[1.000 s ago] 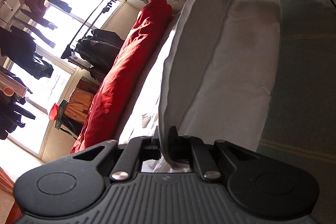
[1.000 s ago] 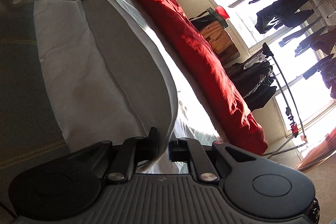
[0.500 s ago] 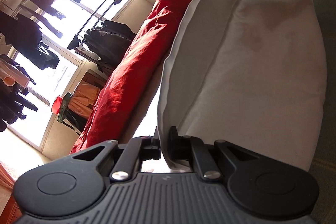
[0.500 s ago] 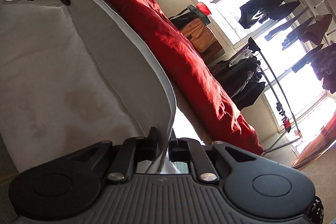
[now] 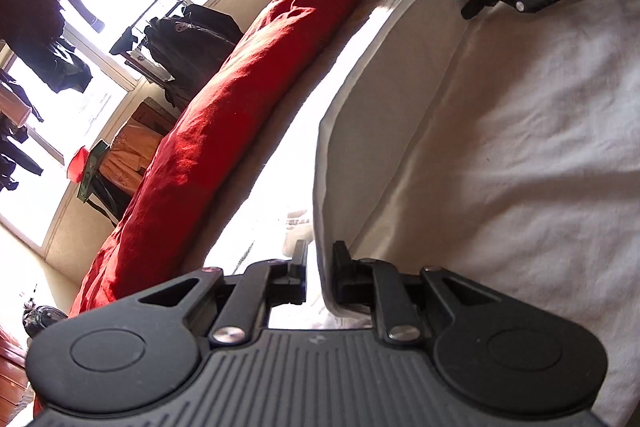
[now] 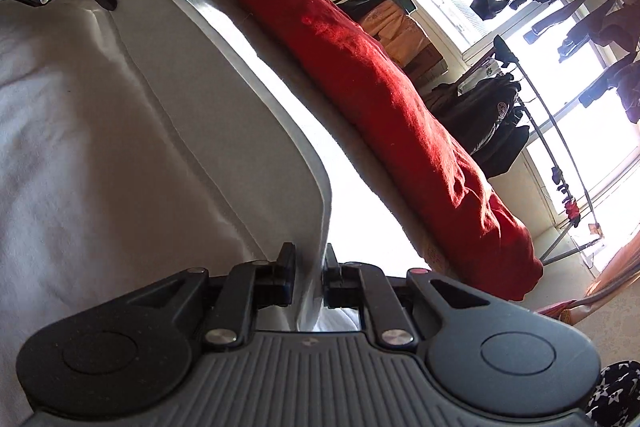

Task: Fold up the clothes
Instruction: 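Lay the folded edge down and open both grippers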

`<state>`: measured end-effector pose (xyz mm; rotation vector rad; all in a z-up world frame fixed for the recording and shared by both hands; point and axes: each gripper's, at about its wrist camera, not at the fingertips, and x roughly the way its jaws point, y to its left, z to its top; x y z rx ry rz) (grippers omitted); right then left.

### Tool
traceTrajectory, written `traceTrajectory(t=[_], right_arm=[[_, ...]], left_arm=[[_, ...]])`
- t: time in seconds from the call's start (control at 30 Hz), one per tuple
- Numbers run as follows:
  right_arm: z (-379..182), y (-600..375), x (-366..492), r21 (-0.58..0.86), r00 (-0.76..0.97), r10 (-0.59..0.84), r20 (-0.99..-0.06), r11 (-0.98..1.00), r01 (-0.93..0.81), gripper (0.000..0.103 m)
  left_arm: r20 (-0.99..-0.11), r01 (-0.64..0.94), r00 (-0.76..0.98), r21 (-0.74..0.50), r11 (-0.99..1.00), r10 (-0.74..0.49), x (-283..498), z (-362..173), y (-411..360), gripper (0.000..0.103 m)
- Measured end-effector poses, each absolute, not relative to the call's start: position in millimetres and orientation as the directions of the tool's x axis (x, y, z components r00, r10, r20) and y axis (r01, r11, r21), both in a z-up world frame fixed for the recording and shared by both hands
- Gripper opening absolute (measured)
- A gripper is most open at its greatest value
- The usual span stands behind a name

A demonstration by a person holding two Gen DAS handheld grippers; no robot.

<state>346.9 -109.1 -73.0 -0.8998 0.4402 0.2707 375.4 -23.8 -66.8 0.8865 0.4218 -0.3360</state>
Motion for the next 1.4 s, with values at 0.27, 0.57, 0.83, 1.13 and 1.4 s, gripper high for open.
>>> traceTrajectory(t=[0.27,0.57,0.83,1.13,1.4], right_arm=[[-54,-122,334,-0.671,0.895,0.064,-0.442,0.639,-0.377,0.072],[-26,-140,291,-0.677,0.905,0.06,-0.422,0.643,-0.358,0.079],[-35,-143,262,-0.666,0.876,0.07,-0.476,0.621,-0.412,0.081],[-49,-145,266,-0.644,0.856,0.063,-0.512,0.631,-0.432,0.081],[-57,-149,267,-0.632,0.85,0.056,-0.523,0.644,-0.431,0.081]], left_arm=[[-0.449,0.435,0.876,0.574,0.694,-0.177,362,-30,-9,0.054],[-0.47,0.489,0.843,0.468,0.736,-0.261,308,4,6,0.069],[-0.669,0.669,0.641,0.249,0.7,-0.376,284,-35,1,0.072],[-0.627,0.51,0.74,0.287,0.811,-0.244,340,-36,24,0.072],[-0.567,0.371,0.801,0.224,0.901,-0.189,369,-31,56,0.07]])
